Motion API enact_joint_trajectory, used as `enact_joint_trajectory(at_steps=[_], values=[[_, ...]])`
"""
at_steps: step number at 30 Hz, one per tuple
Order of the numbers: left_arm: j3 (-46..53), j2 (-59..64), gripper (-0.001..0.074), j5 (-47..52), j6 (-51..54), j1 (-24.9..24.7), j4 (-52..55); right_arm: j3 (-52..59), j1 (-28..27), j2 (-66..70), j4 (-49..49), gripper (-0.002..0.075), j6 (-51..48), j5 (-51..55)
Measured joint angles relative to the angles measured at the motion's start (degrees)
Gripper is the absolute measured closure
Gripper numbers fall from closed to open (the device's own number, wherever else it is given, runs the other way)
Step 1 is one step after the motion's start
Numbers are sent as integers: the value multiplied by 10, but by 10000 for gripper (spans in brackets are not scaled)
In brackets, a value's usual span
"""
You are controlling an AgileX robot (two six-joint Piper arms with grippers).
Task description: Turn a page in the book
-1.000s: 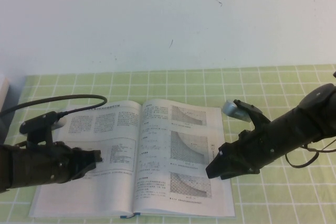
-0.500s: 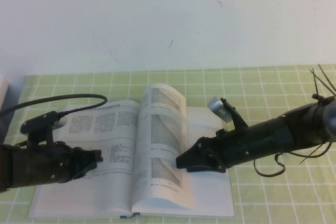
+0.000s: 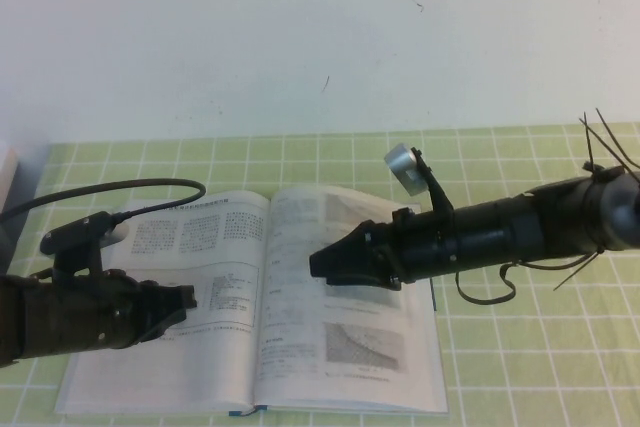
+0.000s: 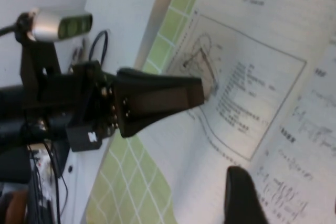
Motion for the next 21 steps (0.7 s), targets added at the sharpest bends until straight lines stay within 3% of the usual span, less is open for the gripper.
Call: enact_joint_trajectory(at_steps=[10, 21], values=[[0, 0, 739, 1, 0, 0, 0, -107, -6, -9, -357, 360, 210, 54], [-1, 0, 739, 2, 0, 0, 0, -132, -11, -7, -537, 360, 340, 68]])
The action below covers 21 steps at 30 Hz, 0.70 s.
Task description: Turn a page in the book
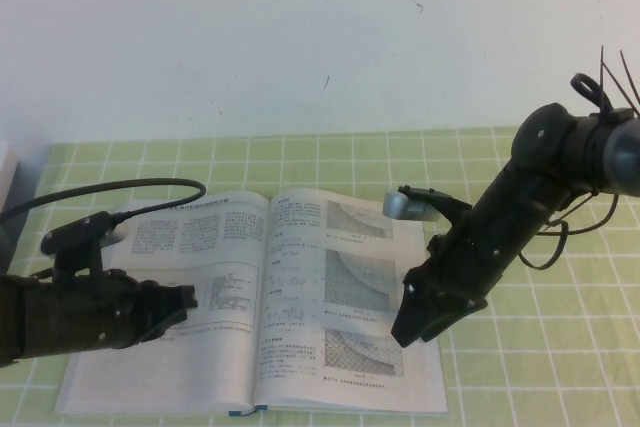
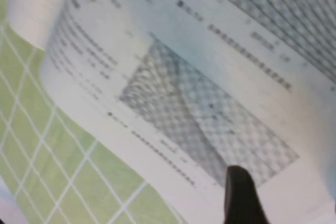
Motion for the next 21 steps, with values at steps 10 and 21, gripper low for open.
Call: enact_joint_trajectory(at_steps=[10, 21], values=[[0, 0, 739, 1, 0, 0, 0, -4, 0, 3, -30, 361, 100, -17], [0, 4, 739, 5, 0, 0, 0, -9, -7, 54, 163, 252, -3, -3]])
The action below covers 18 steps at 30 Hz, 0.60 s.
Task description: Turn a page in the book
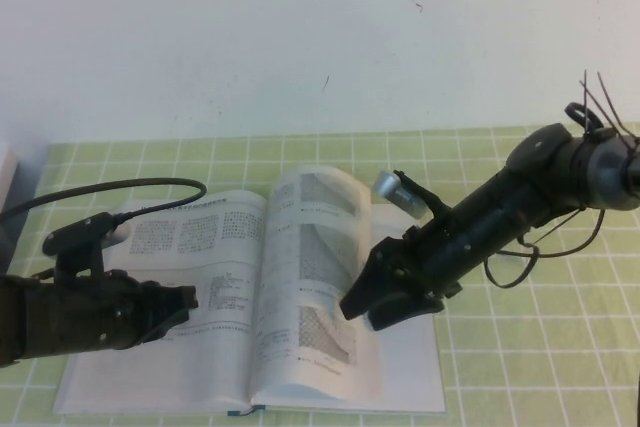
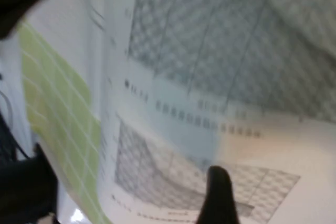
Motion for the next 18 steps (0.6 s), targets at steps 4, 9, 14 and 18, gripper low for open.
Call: enact_joint_trajectory(at_steps=[4, 9, 14, 18], values=[[0, 1, 739, 1, 0, 0, 0, 0, 11, 14, 77, 198, -59, -7], [0, 1, 739, 2, 0, 0, 0, 0, 23, 19, 134, 186, -131, -26], [0, 1, 739, 5, 0, 0, 0, 1, 40, 34, 252, 177, -247, -62], [0, 1, 739, 6, 0, 0, 0, 5, 51, 50, 349, 173, -339, -72]])
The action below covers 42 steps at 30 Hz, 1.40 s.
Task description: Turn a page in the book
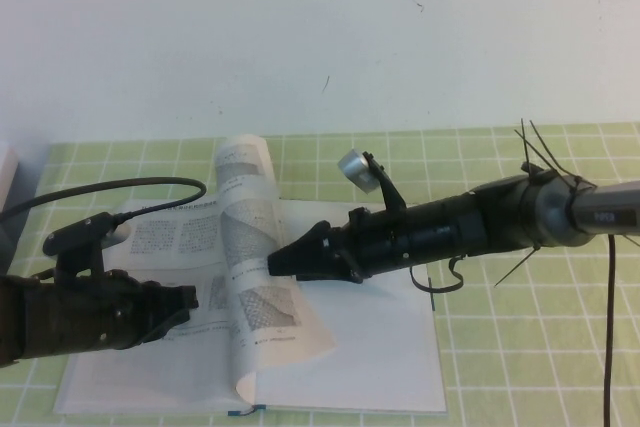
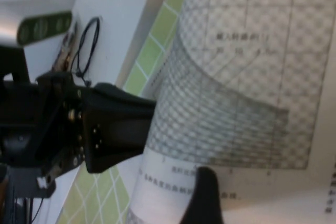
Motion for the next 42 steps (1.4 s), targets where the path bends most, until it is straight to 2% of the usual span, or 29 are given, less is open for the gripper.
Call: enact_joint_trajectory(at_steps=[6, 11, 17, 25, 32, 42], values=[[0, 0, 739, 9, 0, 0, 0, 0, 1, 9, 35, 173, -64, 5], [0, 1, 739, 17, 4, 0, 0, -23, 1, 9, 36, 173, -86, 74], [0, -19, 739, 30, 35, 0, 2, -68, 1, 9, 36, 173, -40, 104], [58, -151, 739, 52, 37, -15, 11, -106, 1, 9, 36, 173, 39, 109], [121, -268, 739, 16, 41, -119, 22, -109, 1, 9, 36, 173, 54, 111], [129, -307, 739, -114, 47, -327, 23, -109, 1, 9, 36, 173, 77, 111]])
